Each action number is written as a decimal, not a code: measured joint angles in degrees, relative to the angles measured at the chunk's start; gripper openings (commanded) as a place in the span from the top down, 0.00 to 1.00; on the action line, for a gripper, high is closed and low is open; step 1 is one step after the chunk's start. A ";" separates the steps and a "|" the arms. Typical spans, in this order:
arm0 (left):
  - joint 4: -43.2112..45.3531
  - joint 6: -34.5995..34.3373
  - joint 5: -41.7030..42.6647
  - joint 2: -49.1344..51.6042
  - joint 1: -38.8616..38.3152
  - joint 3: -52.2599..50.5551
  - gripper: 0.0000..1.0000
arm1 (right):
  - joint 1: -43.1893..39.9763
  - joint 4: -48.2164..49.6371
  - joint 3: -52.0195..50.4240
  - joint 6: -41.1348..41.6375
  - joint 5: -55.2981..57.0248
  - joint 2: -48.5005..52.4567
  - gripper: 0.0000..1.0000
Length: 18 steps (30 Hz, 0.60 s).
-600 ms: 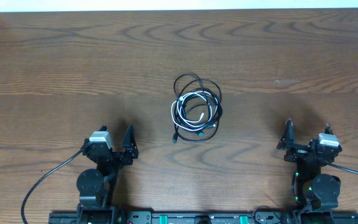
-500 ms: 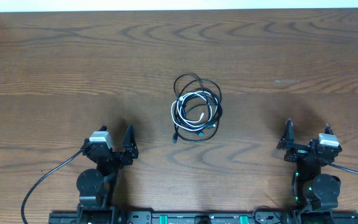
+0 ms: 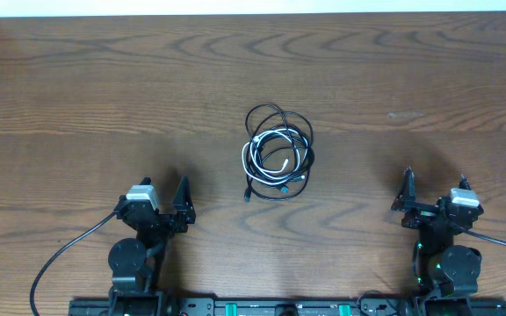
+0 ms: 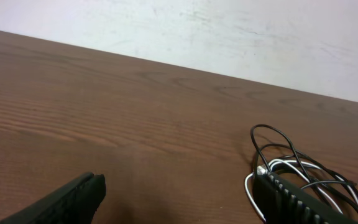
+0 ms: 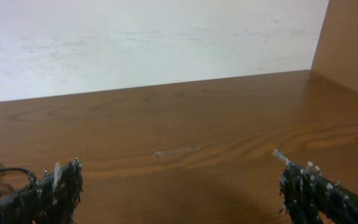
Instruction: Untangle cables
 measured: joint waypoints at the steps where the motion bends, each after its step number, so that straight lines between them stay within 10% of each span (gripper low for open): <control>1: 0.00 0.00 -0.02 0.00 0.00 0.00 0.19 | 0.00 0.00 0.00 0.00 -0.02 0.00 0.01; 18: 0.37 0.00 0.07 0.00 0.00 0.00 0.19 | 0.00 0.57 0.00 0.00 -0.04 0.00 0.01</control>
